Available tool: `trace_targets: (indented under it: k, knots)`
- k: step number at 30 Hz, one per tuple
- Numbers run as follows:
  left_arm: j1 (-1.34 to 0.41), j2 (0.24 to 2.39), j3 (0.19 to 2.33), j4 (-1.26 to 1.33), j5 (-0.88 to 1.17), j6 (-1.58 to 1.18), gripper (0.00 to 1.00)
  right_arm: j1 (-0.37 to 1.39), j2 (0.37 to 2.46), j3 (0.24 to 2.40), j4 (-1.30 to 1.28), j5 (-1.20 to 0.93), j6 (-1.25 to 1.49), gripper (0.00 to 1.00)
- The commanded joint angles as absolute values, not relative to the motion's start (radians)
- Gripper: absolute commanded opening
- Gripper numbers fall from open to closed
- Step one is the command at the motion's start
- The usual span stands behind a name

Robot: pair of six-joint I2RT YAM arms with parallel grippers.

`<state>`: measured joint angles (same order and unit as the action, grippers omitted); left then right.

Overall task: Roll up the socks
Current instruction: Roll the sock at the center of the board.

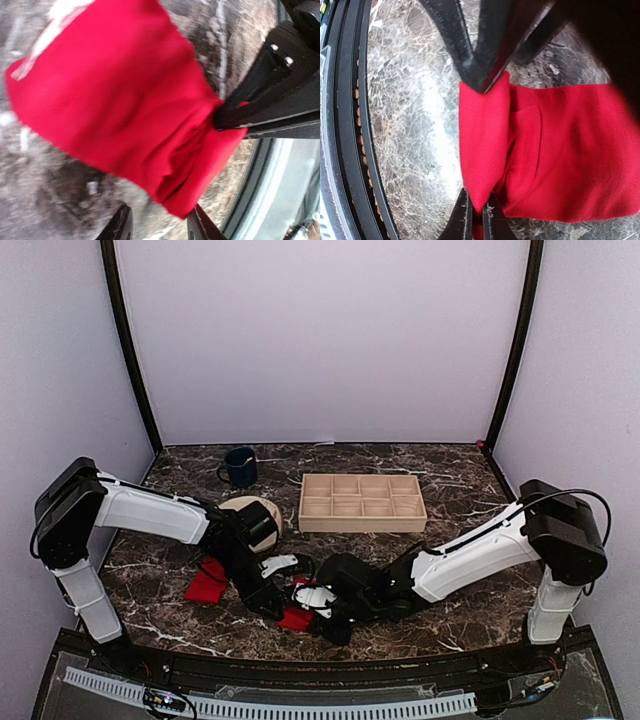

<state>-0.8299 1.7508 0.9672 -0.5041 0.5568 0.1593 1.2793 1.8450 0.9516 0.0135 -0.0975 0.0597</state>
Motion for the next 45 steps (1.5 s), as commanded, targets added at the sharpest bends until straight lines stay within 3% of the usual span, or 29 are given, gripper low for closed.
trace_targets:
  k: [1, 17, 32, 45]
  knots:
    - [-0.813, 1.683, 0.951, -0.486, 0.441, 0.143, 0.39, 1.250, 1.871, 0.964, -0.049, -0.143, 0.104, 0.02]
    - [-0.839, 1.422, 0.804, -0.261, 0.219, 0.155, 0.38, 1.161, 1.907, 1.032, -0.106, -0.428, 0.216, 0.03]
    - [-1.084, 1.304, 0.672, -0.103, 0.074, 0.287, 0.39, 1.048, 1.973, 1.062, -0.104, -0.742, 0.353, 0.03]
    - [-1.202, 1.478, 0.744, -0.143, 0.068, 0.459, 0.41, 1.039, 2.010, 1.093, -0.150, -0.817, 0.376, 0.05]
